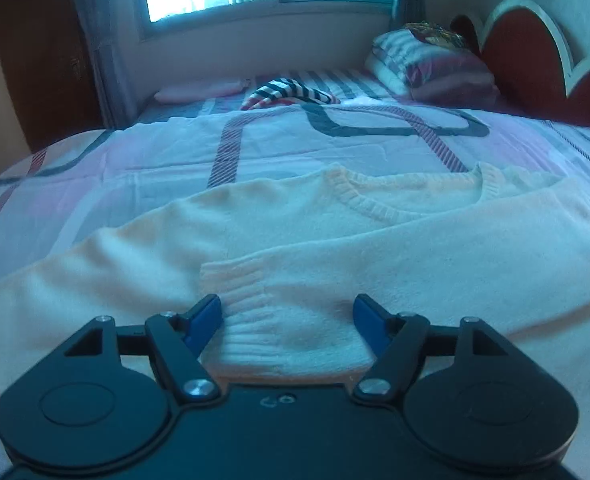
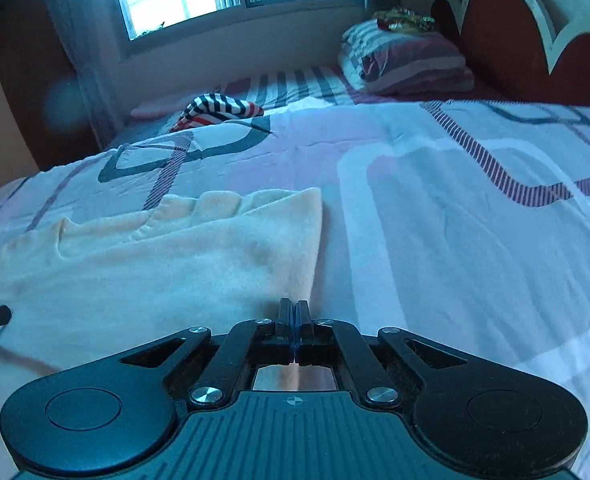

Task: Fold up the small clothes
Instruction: 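Reach the left gripper to the other sleeve cuff and close on it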

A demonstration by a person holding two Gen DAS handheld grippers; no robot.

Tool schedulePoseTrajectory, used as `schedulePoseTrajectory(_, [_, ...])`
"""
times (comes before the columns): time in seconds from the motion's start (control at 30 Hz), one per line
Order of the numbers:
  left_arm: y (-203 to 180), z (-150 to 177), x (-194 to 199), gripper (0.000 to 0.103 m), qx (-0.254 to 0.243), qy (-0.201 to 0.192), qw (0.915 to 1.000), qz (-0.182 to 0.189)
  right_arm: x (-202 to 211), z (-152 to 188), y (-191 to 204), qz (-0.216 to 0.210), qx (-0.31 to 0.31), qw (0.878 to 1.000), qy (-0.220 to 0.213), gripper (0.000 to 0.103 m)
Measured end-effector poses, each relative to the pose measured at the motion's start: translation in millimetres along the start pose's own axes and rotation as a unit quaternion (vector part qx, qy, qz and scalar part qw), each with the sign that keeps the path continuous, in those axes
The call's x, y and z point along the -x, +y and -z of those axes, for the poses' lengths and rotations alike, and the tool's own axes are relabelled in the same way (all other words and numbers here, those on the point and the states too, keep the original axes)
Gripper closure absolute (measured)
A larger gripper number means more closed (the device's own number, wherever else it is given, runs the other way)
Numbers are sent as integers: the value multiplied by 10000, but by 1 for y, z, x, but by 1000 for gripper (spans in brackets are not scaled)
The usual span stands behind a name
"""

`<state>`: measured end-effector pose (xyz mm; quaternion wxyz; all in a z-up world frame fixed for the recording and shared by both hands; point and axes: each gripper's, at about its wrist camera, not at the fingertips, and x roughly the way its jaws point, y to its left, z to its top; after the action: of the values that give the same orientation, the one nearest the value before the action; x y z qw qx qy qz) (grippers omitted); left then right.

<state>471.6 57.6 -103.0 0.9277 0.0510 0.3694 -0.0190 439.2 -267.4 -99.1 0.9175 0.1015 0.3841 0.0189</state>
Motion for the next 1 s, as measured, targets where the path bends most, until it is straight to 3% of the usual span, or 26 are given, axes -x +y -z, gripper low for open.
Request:
schedulePoseTrajectory(0.13, [1,1,22,33,194,-211,9995,-125,31,4,7,-147,-87,9994,-315,103])
schedulePoseTrajectory(0.23, [1,10,12,30,331,146,9993,-59,19,19,14,-54,105,9999,16,103])
schedulePoseTrajectory(0.3, [3,10,13,29,436,121,9989,-99,24,16,18,12,125,9999,5,103])
schedulePoseTrajectory(0.4, [18,11,29,31,664,-62,9975,-231,40,10,19,-143,-86,9995,-276,103])
schedulePoseTrajectory(0.47, [40,18,34,31,903,27,9952,-369,43,9,22,-74,-94,9995,-297,102])
schedulePoseTrajectory(0.5, [54,25,38,31,1020,43,9936,-492,41,10,23,-87,-88,9997,-218,84])
schedulePoseTrajectory(0.53, [70,32,42,30,1112,85,9916,-654,39,11,24,-65,-74,9998,-144,51])
schedulePoseTrajectory(0.57, [86,39,47,31,1229,123,9892,-792,40,12,26,3,-51,9998,-198,42])
schedulePoseTrajectory(0.67, [140,58,66,32,1736,188,9765,-1261,46,15,33,-154,-65,9993,-333,44])
schedulePoseTrajectory(0.77, [198,75,86,32,2444,157,9559,-1619,47,18,44,-161,-63,9991,-381,56])
schedulePoseTrajectory(0.83, [228,83,95,33,2826,106,9440,-1700,44,20,53,-186,-88,9992,-343,65])
schedulePoseTrajectory(1.0, [273,95,107,34,3421,-93,9246,-1671,39,20,76,-193,67,9994,-293,66])
